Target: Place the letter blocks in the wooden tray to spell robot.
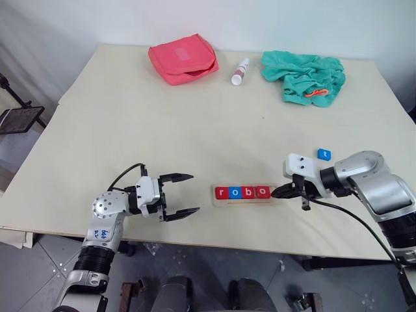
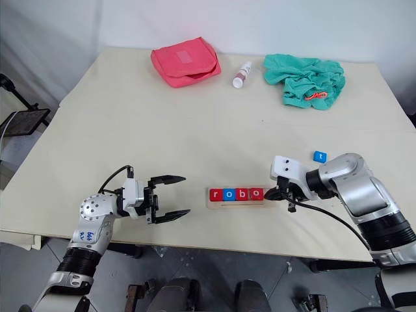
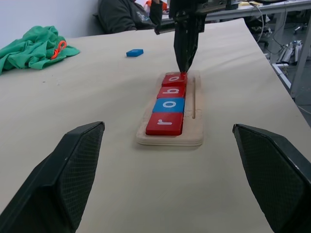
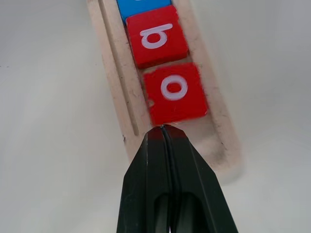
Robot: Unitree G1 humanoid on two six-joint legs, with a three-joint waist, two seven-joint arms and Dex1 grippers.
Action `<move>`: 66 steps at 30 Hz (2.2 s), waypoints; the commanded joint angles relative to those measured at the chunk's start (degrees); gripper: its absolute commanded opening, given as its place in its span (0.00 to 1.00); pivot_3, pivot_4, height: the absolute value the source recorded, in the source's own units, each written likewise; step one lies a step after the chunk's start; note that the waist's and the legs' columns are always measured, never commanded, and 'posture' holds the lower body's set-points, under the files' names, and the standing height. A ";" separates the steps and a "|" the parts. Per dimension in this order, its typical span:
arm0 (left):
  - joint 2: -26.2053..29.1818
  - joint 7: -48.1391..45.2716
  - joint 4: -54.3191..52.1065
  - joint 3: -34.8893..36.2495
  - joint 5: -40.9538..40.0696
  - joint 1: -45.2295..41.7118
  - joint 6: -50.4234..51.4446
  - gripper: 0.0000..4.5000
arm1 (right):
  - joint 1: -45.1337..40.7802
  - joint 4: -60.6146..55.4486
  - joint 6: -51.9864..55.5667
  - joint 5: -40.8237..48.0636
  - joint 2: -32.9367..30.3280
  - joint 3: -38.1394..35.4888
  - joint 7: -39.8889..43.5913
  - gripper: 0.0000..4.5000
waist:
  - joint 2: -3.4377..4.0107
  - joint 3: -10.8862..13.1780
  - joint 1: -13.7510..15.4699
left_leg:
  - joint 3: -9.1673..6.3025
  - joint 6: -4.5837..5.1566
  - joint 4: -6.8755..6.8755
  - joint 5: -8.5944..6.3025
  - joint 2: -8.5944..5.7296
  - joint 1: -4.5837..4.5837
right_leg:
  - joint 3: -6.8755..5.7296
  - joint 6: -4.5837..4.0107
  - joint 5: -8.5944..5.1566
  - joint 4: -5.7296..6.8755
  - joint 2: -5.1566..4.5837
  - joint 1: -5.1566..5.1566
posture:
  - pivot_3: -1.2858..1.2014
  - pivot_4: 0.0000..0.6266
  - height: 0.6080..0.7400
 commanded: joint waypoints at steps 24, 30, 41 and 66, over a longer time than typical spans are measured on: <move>-0.60 -1.55 1.41 -0.48 -0.47 -1.37 -0.60 1.00 | 13.52 -7.68 12.00 6.22 1.19 -27.61 -23.78 0.47 | 0.00 0.00 0.53 | 0.02 0.00 -0.05 0.00 -0.03 -0.02 | -0.03 0.01 0.00 -0.02 -0.01 0.00 | 0.52 0.24 1.00; -1.10 -3.00 2.98 -0.78 -0.48 -3.14 -0.53 1.00 | 15.55 -7.67 14.48 6.97 5.72 -35.13 -34.11 0.93 | 0.00 0.00 0.27 | 0.02 -0.01 -0.06 0.01 -0.02 -0.01 | 0.00 0.01 0.00 0.02 0.00 0.01 | 0.52 0.24 1.00; -1.27 -3.83 3.09 -0.80 -0.40 -3.54 -0.63 1.00 | 6.67 4.35 14.23 6.25 13.00 -37.83 -50.41 0.99 | 0.01 0.00 -0.10 | 0.07 -0.01 -0.08 0.01 -0.02 0.02 | 0.06 0.01 0.00 0.03 0.02 -0.01 | 0.52 0.24 1.00; -0.62 -1.24 0.44 -0.54 -0.38 -1.22 -0.16 1.00 | -6.34 35.06 0.28 3.73 17.57 -32.32 -56.29 0.99 | 0.04 -0.01 -0.27 | 0.09 -0.03 -0.21 0.03 -0.02 0.05 | 0.06 0.01 0.00 0.12 0.02 -0.06 | 0.52 0.24 1.00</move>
